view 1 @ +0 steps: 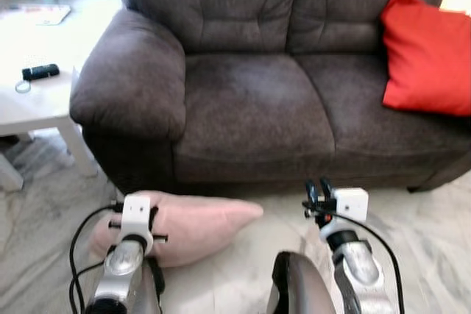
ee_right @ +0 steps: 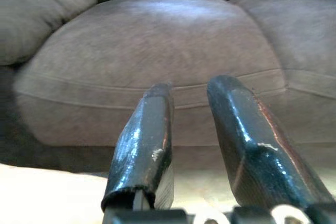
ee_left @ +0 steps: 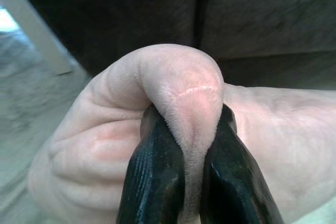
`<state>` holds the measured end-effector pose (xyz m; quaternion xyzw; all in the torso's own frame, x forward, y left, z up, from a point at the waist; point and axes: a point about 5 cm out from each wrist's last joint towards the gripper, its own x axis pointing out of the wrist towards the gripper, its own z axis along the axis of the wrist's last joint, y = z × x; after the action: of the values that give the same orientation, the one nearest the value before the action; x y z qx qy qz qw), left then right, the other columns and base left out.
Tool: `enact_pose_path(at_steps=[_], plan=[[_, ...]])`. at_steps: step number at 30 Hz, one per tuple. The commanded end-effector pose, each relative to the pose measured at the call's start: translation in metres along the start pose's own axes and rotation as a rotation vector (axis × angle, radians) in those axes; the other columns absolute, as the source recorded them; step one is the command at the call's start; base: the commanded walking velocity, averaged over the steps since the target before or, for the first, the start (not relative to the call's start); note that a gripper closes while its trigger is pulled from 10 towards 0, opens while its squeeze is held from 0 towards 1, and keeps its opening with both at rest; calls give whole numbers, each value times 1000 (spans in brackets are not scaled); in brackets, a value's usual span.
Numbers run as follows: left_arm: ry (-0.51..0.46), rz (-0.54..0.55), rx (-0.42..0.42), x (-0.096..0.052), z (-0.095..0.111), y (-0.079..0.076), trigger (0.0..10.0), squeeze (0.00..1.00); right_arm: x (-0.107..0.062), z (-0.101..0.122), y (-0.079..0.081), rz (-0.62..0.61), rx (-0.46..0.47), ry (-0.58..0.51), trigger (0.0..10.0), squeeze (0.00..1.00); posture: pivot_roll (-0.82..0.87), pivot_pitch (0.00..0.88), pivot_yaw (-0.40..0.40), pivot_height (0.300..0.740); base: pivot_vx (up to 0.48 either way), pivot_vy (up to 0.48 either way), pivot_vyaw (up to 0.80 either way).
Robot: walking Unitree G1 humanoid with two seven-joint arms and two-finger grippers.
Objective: Move the pillow to the sofa from floor
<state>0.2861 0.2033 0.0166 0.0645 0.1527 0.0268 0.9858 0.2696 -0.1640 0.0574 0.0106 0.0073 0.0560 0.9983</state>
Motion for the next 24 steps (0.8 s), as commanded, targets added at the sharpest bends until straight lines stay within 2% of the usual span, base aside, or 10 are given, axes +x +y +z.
enact_pose_path(at_steps=[1, 24], plan=[[-58, 5, -9, 4, 13, -1, 10000, 0, -2, -2, -5, -12, -3, 13, 10000, 0, 39, 0, -59, 484, -330, 0, 0], [-58, 5, -9, 4, 13, -1, 10000, 0, -2, -2, -5, -12, -3, 13, 10000, 0, 39, 0, -59, 484, -330, 0, 0]])
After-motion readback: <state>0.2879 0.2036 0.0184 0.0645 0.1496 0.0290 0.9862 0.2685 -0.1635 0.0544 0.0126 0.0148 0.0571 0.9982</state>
